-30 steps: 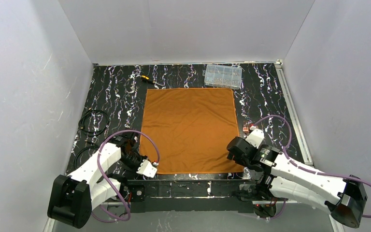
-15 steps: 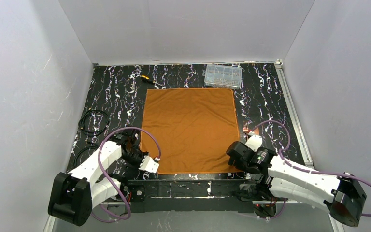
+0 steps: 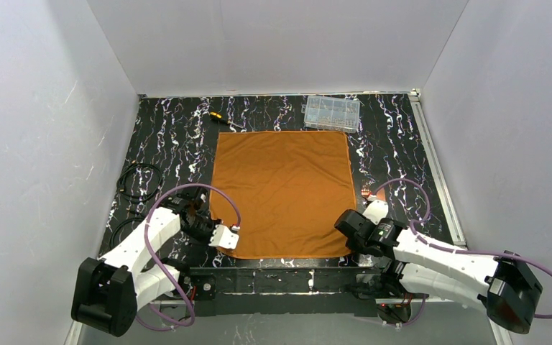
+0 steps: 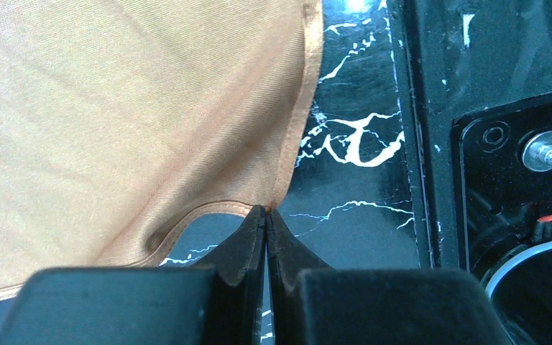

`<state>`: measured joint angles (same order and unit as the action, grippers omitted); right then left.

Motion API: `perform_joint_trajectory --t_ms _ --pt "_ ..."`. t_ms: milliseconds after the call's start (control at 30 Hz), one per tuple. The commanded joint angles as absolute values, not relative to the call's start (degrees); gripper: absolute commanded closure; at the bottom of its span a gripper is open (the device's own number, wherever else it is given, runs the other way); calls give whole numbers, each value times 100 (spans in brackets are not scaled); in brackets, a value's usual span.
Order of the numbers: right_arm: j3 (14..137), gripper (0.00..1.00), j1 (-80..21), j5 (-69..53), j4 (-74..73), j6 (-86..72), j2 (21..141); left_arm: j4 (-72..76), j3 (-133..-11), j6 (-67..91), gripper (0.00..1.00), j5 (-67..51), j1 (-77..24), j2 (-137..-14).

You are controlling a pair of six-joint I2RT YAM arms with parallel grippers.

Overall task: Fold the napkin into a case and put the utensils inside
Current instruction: Pick up the flattened napkin from the center of the board.

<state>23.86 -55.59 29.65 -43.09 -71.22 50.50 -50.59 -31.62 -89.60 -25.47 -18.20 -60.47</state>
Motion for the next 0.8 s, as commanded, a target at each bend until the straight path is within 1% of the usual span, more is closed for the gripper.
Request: perform_joint_trajectory --t_ms 0,133,233,467,500,533,600,700,767 --pt "2675 79 -5544 3158 -4454 -7060 5102 -5186 -3438 -8602 100 -2600 -1838 -6114" --pt "3146 91 -5514 3392 -4792 -6821 5098 -5255 -3661 -8437 100 -2602 -1837 -6170" --pt "3485 97 -5493 3515 -4966 -6636 5120 -5428 -3876 -8356 100 -2643 -1837 -6132" --pt "3865 99 -5423 3608 -5020 -6332 5441 -6211 -4085 -8562 100 -2717 -1843 -5898" --pt "3875 99 -5420 3585 -4988 -6329 5489 -6344 -3997 -8744 93 -2692 -1841 -5847" --pt "3876 99 -5413 3564 -4936 -6333 5527 -6398 -3870 -8958 80 -2647 -1845 -5788" --pt "3890 99 -5392 3530 -4826 -6311 5581 -6356 -3569 -9304 69 -2537 -1842 -5625" --pt "4053 99 -5306 3535 -4782 -6197 5703 -6162 -3202 -9783 60 -2370 -1840 -5457" --pt "4222 99 -5127 3499 -4790 -6020 5796 -5988 -3018 -10000 58 -2255 -1843 -5431"
